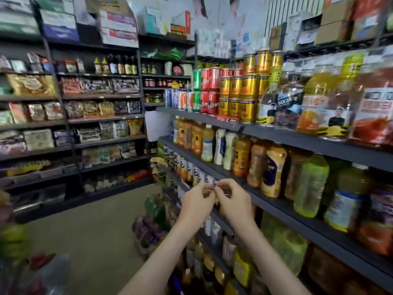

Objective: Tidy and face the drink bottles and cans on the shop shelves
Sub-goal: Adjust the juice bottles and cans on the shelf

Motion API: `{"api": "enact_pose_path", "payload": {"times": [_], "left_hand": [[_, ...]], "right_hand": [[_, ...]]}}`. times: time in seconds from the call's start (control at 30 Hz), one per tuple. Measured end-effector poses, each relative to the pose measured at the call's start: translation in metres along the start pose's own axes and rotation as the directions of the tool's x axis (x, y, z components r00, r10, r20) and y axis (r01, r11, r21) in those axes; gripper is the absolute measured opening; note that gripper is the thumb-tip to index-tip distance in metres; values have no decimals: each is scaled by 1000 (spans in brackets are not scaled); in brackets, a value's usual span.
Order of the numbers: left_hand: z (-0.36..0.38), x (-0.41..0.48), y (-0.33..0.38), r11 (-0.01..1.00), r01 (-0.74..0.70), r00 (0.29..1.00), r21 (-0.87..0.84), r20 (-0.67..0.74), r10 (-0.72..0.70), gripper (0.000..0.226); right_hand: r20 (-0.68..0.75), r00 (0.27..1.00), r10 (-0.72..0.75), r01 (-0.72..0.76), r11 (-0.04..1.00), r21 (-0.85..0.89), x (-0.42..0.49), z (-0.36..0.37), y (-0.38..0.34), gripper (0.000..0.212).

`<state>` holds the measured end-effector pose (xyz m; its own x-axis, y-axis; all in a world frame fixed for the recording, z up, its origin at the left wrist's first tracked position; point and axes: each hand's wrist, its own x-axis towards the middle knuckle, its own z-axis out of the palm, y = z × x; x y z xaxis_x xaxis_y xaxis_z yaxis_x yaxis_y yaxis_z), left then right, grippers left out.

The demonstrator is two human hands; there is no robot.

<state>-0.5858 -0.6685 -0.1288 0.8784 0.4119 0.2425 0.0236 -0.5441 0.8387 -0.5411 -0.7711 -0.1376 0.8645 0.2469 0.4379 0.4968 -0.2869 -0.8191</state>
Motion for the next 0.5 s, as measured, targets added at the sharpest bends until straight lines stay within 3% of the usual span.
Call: {"api": "enact_pose_path", "payload": {"times": [0.27,0.5], "left_hand": [[-53,202,-67,989,-145,989,25,-34,146,18],[-75,356,-105,970,-242,970,13,42,241,17]], "right_hand": [[-157,985,-68,68,998,-5,179,128,19,9],[-280,959,-43,5,991,-137,298,198,34,9]]}}
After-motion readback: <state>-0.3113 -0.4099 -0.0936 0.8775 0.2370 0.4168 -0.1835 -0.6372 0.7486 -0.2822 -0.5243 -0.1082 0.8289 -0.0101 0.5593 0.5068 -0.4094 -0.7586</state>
